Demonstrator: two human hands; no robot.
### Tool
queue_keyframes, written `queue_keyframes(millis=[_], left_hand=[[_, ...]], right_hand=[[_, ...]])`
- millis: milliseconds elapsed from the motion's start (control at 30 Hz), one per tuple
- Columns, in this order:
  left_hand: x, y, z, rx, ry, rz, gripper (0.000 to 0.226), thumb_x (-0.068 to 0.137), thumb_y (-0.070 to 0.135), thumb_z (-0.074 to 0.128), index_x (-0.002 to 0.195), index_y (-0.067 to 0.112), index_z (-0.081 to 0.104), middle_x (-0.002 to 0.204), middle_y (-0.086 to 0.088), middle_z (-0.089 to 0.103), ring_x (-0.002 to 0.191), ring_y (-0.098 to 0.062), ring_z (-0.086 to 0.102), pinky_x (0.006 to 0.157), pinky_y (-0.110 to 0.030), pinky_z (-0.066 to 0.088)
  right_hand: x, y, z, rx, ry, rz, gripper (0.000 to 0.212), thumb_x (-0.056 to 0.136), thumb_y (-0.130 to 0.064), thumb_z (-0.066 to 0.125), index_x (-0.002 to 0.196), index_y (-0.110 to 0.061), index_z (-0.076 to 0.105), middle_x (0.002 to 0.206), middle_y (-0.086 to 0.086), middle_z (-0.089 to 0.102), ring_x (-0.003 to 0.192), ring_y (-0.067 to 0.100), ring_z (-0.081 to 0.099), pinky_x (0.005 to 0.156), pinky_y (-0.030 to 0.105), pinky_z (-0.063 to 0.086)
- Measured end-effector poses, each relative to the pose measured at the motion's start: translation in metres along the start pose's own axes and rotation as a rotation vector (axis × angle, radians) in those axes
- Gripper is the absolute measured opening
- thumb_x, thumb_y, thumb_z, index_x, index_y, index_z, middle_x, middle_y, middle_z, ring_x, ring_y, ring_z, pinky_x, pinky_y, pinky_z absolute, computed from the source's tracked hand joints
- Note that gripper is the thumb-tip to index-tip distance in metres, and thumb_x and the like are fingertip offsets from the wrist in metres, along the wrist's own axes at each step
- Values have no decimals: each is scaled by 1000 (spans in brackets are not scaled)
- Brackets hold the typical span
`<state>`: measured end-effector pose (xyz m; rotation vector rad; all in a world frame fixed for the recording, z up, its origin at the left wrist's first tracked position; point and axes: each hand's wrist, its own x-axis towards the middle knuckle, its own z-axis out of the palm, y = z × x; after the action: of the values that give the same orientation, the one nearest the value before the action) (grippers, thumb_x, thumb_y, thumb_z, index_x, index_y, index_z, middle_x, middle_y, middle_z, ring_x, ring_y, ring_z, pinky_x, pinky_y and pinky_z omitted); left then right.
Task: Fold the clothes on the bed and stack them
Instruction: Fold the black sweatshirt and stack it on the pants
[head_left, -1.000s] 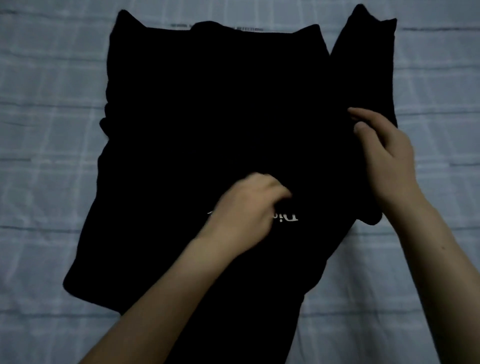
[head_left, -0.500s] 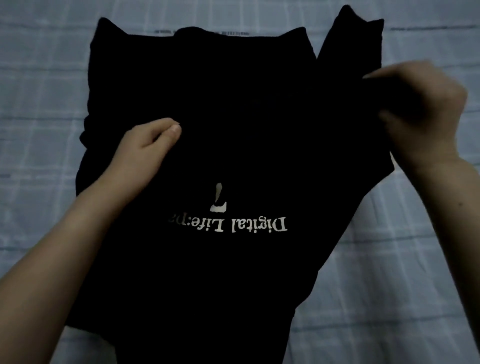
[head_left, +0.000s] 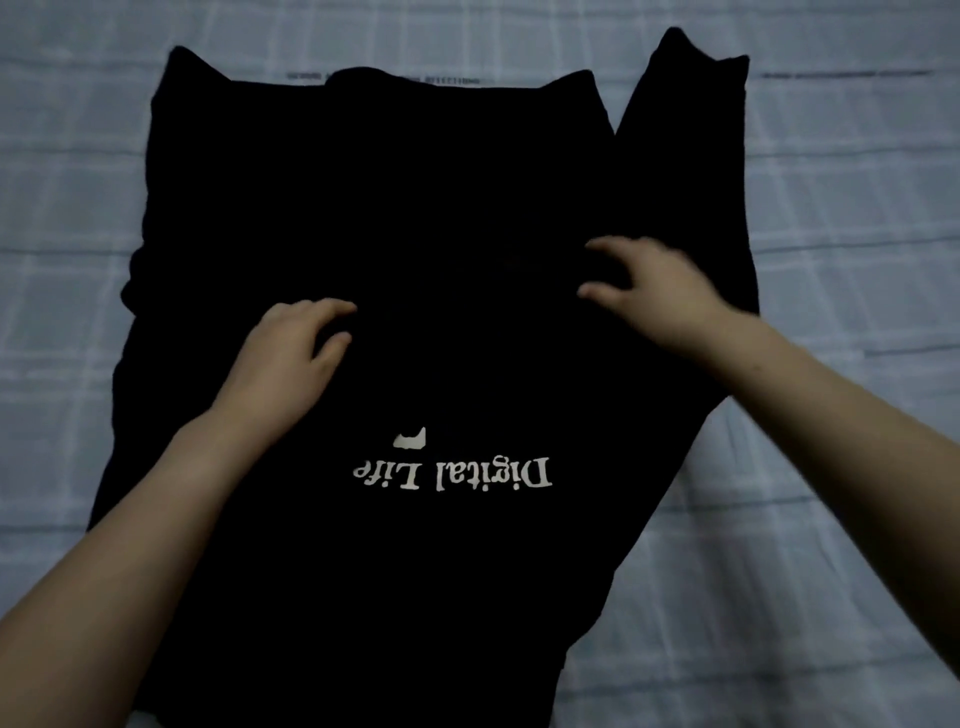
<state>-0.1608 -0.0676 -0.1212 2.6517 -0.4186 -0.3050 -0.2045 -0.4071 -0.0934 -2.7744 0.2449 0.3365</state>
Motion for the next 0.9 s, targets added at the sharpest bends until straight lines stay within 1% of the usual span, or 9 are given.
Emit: queue_keyframes(millis=[67,167,300,367,433,567,667,800,900], left_hand=[[-3,6,-6,-33,-27,2,36,96,14,57,132,14,58,126,-12,61,124,-29,48,103,-41,36],[-6,7,-22,-173,-15,38,33,93,8,60,125,13,63,125,-10,62,122,-27,52,105,-45,39],[-6,8,-29,-285,-19,141,32,91,8,63,120,21,66,119,3,65,115,-14,56,101,-33,41],[0,10,-15,-77,48,137,39,92,14,63,130,19,60,128,-5,61,122,-25,51,106,-41,36],[0,13,6,157,52,82,48,99,31,51,146,23,44,148,-9,46,138,-31,36,115,-50,21],[-7,5,41,359,4,84,66,95,56,16,155,30,16,162,-3,23,150,-27,14,119,-52,4],[-4,-1,48,389,-16,77,63,99,57,11,156,29,10,163,-5,18,151,-26,9,120,-50,0],[-22,5,32,294,65,190,64,99,57,23,156,30,15,163,-8,14,151,-26,7,121,-53,3],[-69,-1,24,199,99,373,58,95,51,43,145,21,46,153,-3,40,146,-22,28,119,-53,15]], right_hand=[[-9,-3,13,-49,-73,-48,51,98,-33,59,146,-23,46,144,11,47,133,37,38,108,48,36],[-13,7,-16,105,31,-189,36,90,-21,70,126,-21,65,127,6,62,121,32,53,102,46,42],[-4,24,-56,-61,442,-322,34,82,-14,60,113,-24,71,111,0,69,102,36,54,86,48,44],[1,21,-45,-172,345,-246,48,88,-14,57,135,-26,59,138,3,57,125,38,45,102,51,37],[3,13,-21,-174,162,-104,58,97,-37,51,153,-34,34,162,3,26,148,35,19,119,55,17],[4,-7,34,-143,178,-169,58,97,-61,16,154,-50,13,166,-1,14,153,30,7,119,57,5],[8,-6,69,-275,45,-109,58,100,-59,16,154,-48,1,168,-1,3,154,26,-3,121,53,-3],[-5,-18,66,-172,140,-137,57,103,-53,23,157,-38,14,167,2,10,154,28,3,122,55,3],[-48,-44,68,26,167,-370,58,98,-49,32,151,-27,38,159,1,34,151,24,21,121,55,14]])
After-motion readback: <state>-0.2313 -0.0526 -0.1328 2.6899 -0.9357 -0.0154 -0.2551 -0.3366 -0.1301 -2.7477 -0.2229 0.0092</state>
